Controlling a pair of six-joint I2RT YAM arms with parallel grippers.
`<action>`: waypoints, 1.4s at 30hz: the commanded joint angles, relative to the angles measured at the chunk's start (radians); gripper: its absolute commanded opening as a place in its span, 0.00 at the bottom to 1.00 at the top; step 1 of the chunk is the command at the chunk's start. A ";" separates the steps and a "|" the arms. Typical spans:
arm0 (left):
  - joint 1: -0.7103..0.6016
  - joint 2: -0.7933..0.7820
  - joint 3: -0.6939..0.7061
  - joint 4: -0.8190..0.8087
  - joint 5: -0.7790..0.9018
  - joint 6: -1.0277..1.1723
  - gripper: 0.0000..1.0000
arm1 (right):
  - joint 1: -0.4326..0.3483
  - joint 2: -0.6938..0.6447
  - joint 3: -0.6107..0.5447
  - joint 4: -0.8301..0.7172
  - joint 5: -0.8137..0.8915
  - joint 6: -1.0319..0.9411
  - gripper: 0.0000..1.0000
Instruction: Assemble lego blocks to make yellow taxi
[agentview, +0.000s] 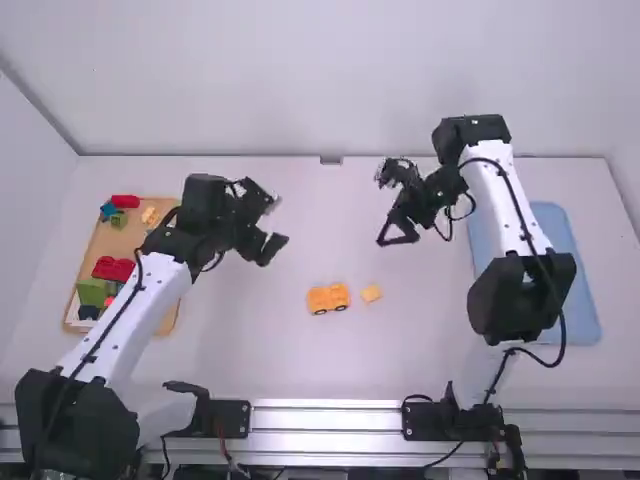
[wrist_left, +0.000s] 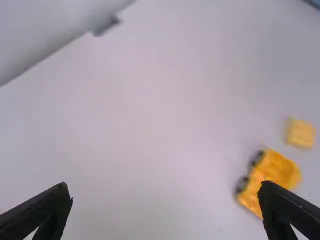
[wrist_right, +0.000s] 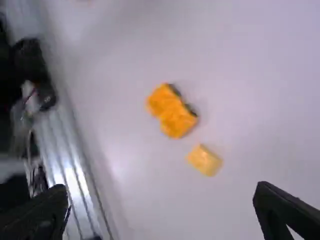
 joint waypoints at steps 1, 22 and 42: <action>-0.002 0.006 -0.008 -0.021 0.262 0.264 0.99 | -0.049 -0.004 -0.051 -0.040 -0.103 -0.502 0.98; -0.002 0.059 -0.441 0.551 0.573 0.332 0.99 | -0.060 -0.004 -0.649 0.606 -0.100 -0.509 0.98; -0.002 0.124 -0.441 0.606 0.658 0.301 0.99 | -0.037 0.013 -1.076 1.266 -0.203 -0.334 0.98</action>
